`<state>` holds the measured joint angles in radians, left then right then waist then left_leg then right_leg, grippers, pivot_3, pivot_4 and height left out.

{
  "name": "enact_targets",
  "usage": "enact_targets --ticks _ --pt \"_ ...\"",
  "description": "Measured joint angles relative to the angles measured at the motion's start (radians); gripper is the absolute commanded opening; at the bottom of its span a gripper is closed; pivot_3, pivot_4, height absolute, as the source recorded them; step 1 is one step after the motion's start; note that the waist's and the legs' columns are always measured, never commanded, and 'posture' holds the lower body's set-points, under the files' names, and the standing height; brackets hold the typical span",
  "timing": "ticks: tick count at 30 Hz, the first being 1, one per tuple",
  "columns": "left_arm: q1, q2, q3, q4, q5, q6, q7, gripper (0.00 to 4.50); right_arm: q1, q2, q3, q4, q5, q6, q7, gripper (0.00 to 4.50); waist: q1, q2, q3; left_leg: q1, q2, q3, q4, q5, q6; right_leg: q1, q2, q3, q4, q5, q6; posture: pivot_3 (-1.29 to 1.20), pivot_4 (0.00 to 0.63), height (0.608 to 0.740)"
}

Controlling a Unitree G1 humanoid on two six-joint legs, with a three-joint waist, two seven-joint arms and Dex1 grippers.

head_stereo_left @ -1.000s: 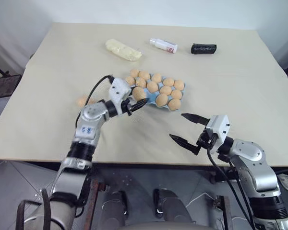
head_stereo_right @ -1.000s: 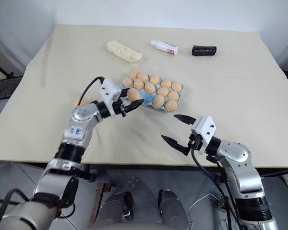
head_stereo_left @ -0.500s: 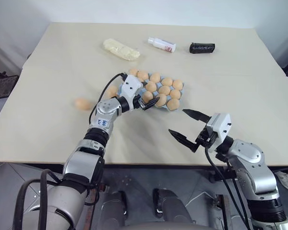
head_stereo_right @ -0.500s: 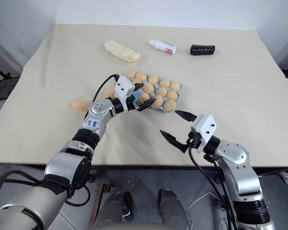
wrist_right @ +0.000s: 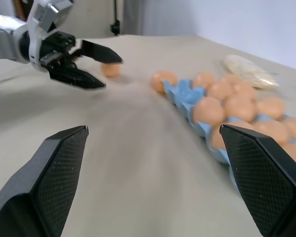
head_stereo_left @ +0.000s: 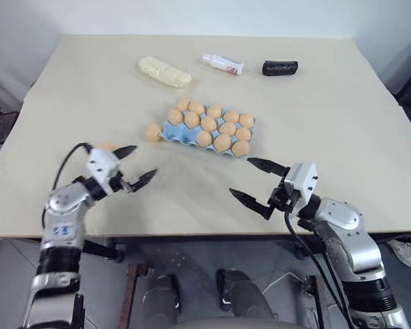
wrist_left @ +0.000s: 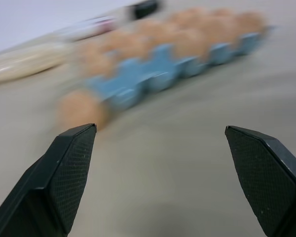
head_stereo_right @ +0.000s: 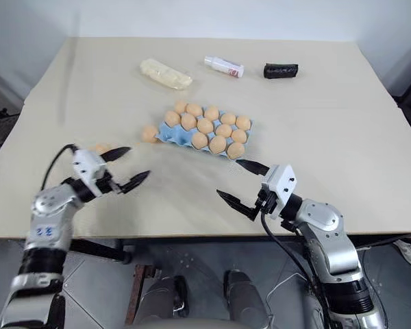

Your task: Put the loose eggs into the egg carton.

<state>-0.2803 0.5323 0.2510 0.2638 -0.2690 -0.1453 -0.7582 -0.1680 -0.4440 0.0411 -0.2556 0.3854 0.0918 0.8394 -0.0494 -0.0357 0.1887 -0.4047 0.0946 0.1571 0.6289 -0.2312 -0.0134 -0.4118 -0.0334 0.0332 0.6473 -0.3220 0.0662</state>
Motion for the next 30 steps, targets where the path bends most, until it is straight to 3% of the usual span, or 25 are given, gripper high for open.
enact_targets --ticks 8,13,23,30 --pt "0.088 -0.021 0.023 -0.139 -0.021 0.153 0.098 4.46 -0.048 0.016 0.009 0.082 -0.004 -0.026 0.023 4.5 0.0 -0.001 0.0 -0.001 -0.006 0.0 -0.002 0.0 0.002 0.001 -0.008 0.0 -0.002 0.001 0.001 0.0 0.15 0.74" --pt "-0.141 -0.076 -0.031 -0.065 -0.015 0.277 0.196 4.46 -0.065 0.017 0.007 0.088 -0.004 -0.026 0.022 4.5 0.018 -0.001 -0.001 -0.001 -0.008 -0.001 -0.001 0.002 0.003 0.001 -0.007 -0.002 -0.002 0.002 0.002 0.0 0.15 0.74" --pt "-0.562 -0.147 -0.137 0.439 0.12 0.263 0.308 4.46 -0.031 0.01 -0.008 0.063 -0.012 -0.024 0.005 4.5 0.018 -0.002 0.0 -0.002 -0.011 0.004 -0.001 0.003 0.008 -0.002 -0.003 -0.004 -0.003 0.002 0.004 0.0 0.15 0.74" --pt "-0.686 -0.169 -0.139 0.689 0.171 0.183 0.395 4.46 -0.003 0.01 -0.008 0.043 -0.013 -0.024 -0.025 4.5 0.019 -0.002 0.0 -0.002 -0.01 0.005 -0.001 0.002 0.006 -0.002 -0.002 -0.003 -0.003 0.002 0.005 0.0 0.15 0.74"
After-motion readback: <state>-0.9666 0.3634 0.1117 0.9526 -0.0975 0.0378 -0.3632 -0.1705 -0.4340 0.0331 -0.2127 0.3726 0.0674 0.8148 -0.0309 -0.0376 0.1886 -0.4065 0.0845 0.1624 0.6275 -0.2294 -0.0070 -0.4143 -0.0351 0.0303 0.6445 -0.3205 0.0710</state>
